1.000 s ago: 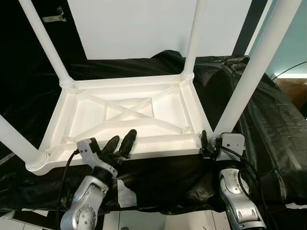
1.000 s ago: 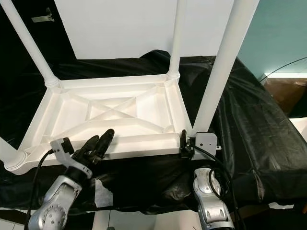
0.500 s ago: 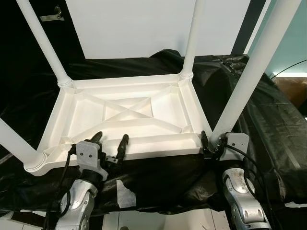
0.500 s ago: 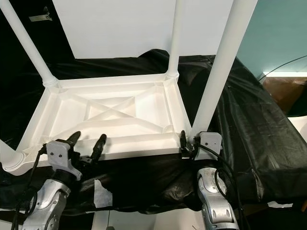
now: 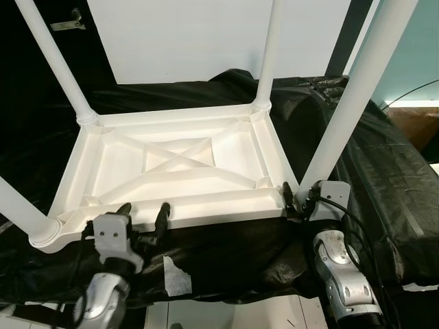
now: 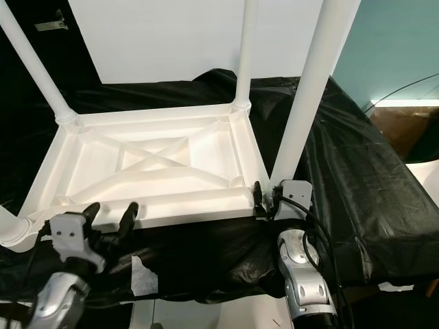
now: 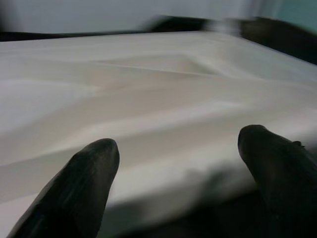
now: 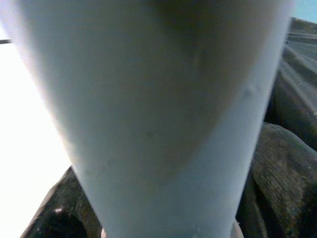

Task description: Building children table

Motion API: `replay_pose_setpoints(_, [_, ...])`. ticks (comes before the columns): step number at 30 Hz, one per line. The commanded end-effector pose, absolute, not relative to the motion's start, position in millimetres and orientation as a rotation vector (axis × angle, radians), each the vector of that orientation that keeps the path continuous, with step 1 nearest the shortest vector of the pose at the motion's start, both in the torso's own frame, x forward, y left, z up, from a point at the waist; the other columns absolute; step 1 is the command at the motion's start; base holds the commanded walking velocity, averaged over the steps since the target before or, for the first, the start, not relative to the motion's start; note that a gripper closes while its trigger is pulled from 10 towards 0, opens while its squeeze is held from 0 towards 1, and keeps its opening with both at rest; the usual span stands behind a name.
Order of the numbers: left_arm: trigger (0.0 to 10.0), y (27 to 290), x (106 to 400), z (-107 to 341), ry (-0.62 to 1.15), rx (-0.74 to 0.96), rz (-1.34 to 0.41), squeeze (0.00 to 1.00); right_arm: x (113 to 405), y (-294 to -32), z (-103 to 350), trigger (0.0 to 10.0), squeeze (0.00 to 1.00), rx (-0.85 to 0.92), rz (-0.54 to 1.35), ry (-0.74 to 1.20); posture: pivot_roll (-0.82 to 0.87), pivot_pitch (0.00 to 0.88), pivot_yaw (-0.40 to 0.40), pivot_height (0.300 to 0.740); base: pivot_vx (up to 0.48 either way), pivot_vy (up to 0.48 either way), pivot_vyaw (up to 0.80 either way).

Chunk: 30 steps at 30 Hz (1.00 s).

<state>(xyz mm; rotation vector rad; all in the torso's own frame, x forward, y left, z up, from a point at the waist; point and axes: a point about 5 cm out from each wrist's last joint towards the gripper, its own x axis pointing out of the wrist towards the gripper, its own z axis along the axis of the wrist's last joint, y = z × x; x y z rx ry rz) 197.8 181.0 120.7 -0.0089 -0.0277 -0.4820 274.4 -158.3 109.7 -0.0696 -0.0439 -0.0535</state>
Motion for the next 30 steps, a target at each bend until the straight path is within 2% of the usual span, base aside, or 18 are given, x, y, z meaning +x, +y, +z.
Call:
replay_pose_setpoints(1, [10.0,169.8,191.3,120.9,-0.002,-0.034,-0.652,0.00,274.7,-161.4,101.9,10.0,0.00,-0.065,-0.065,0.003,0.07,0.053,-0.019,0.740,0.000,0.000,0.00])
replay_pose_setpoints(6, [10.0,170.2,194.0,125.9,0.017,-0.008,-0.795,0.00,278.3,-160.1,102.7,10.0,0.00,-0.065,-0.054,0.003,0.06,0.048,-0.024,0.740,0.000,0.000,0.00])
replay_pose_setpoints(14, [10.0,160.6,229.5,132.0,-0.031,0.132,-0.844,0.00,280.4,-157.1,102.7,10.0,0.00,-0.058,-0.048,0.006,0.04,0.041,-0.023,0.740,0.000,0.000,0.00])
replay_pose_setpoints(22, [10.0,155.9,238.7,124.0,0.007,0.274,-0.947,0.00,280.2,-155.0,100.2,10.0,0.00,-0.051,-0.042,0.017,0.02,0.034,-0.025,0.740,0.000,0.000,0.00])
replay_pose_setpoints(25, [10.0,162.5,237.0,122.0,0.060,0.300,-1.056,0.00,281.3,-156.2,99.6,10.0,0.00,-0.048,-0.047,0.021,0.01,0.029,-0.025,0.740,0.000,0.000,0.00])
replay_pose_setpoints(30, [10.0,170.7,244.2,125.5,0.082,0.352,-1.093,0.00,282.5,-156.3,98.7,10.0,0.00,-0.044,-0.049,0.026,0.02,0.031,-0.023,0.740,0.000,0.000,0.00])
